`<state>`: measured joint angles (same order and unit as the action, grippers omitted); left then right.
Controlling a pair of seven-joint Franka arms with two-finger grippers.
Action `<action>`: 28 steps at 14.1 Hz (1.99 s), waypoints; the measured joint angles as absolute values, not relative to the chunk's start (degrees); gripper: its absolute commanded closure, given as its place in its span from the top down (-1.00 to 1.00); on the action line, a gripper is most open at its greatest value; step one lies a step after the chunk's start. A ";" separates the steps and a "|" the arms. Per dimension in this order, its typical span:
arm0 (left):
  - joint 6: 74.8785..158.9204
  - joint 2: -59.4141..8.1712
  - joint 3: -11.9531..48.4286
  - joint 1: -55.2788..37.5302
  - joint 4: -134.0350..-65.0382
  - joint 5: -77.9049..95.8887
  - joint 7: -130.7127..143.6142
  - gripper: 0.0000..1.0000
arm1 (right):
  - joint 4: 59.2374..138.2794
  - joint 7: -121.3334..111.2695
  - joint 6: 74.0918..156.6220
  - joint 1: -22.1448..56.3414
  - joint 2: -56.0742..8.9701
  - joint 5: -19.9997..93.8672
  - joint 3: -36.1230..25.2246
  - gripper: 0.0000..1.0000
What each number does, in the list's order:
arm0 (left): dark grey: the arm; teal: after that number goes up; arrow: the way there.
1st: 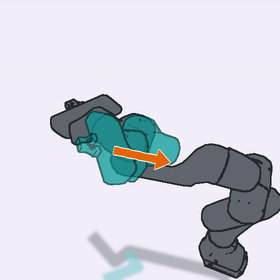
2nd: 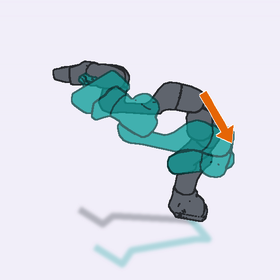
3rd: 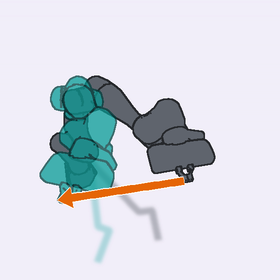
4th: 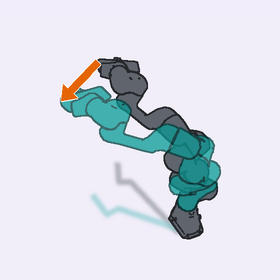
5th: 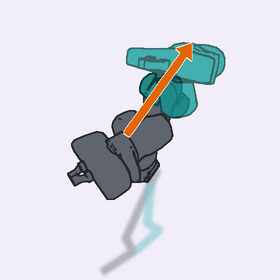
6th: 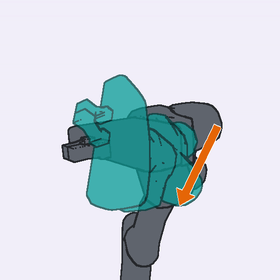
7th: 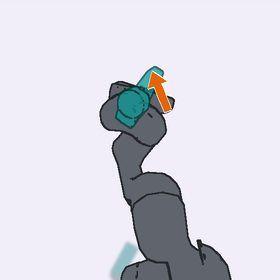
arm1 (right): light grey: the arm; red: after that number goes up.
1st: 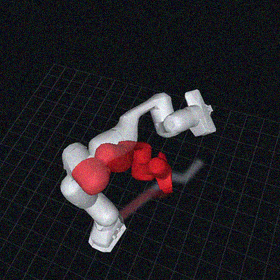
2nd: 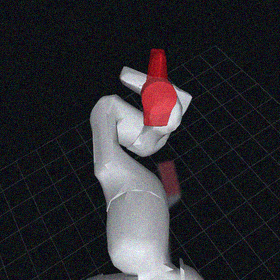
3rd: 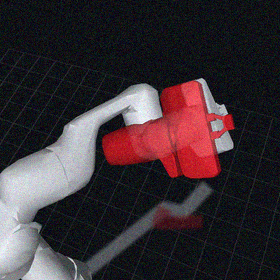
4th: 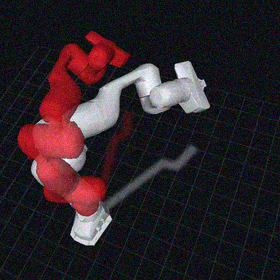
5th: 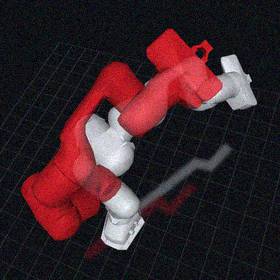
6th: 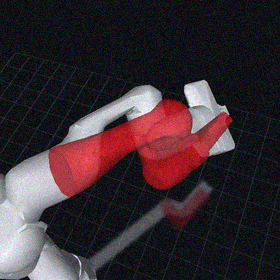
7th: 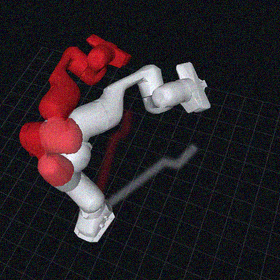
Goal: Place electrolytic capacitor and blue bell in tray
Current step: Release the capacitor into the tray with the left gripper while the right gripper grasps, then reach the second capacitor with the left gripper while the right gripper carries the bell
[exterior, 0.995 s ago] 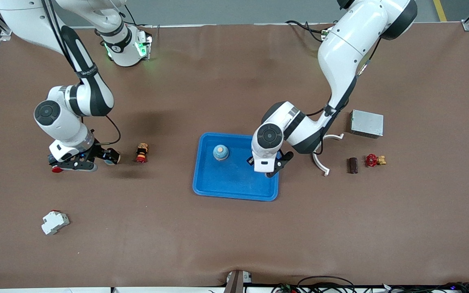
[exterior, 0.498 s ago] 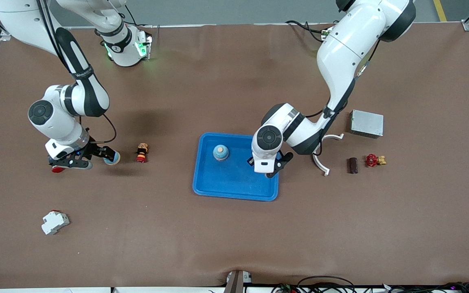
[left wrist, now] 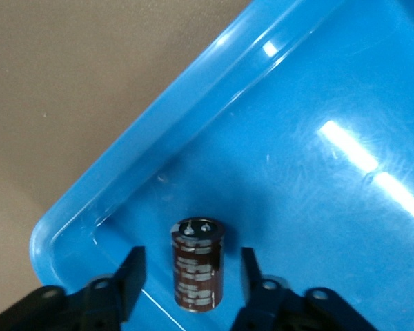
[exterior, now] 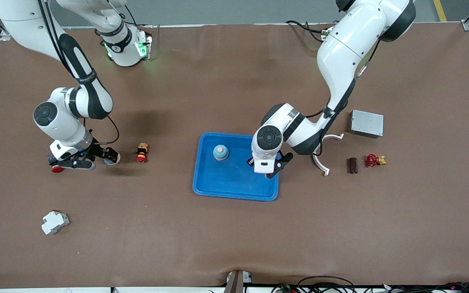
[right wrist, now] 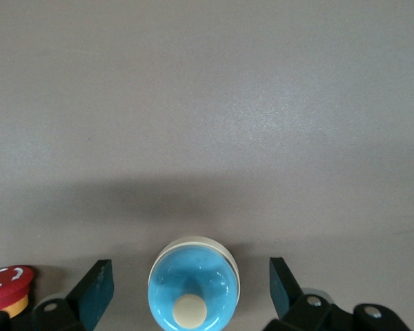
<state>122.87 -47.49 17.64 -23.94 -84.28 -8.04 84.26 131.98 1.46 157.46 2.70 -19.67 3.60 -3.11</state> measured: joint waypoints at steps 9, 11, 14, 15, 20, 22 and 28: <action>112.55 -36.69 17.61 -22.43 -82.43 -12.07 81.47 1.00 | 132.15 1.42 157.93 2.70 -21.74 3.63 -3.00 1.00; 108.72 -33.18 18.03 -19.25 -82.50 -11.82 74.67 1.00 | 132.49 1.42 157.93 2.70 -21.77 3.64 -2.99 1.00; 105.62 -28.65 18.57 -13.09 -82.66 -8.75 61.94 1.00 | 132.82 1.42 157.93 2.70 -21.78 3.64 -2.97 1.00; 104.36 -26.84 18.60 -11.06 -82.83 -7.44 57.32 1.00 | 132.92 1.42 157.93 2.70 -21.78 3.64 -2.96 0.74; 98.96 -13.26 18.72 -0.89 -90.91 -4.60 34.19 1.00 | 133.13 1.13 157.92 2.71 -21.60 3.65 -2.83 -1.00; 98.84 -8.67 18.71 3.01 -96.23 -4.39 26.77 1.00 | 133.14 0.82 157.91 2.71 -21.64 3.65 -2.77 -1.00; 103.35 -4.31 18.63 14.87 -106.47 -4.34 7.31 1.00 | 128.21 1.65 146.63 3.26 -19.82 4.01 -0.86 -1.00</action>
<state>103.35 -4.31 18.63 14.87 -106.47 -4.34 7.31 128.21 1.65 146.63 3.26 -19.82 4.01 -0.86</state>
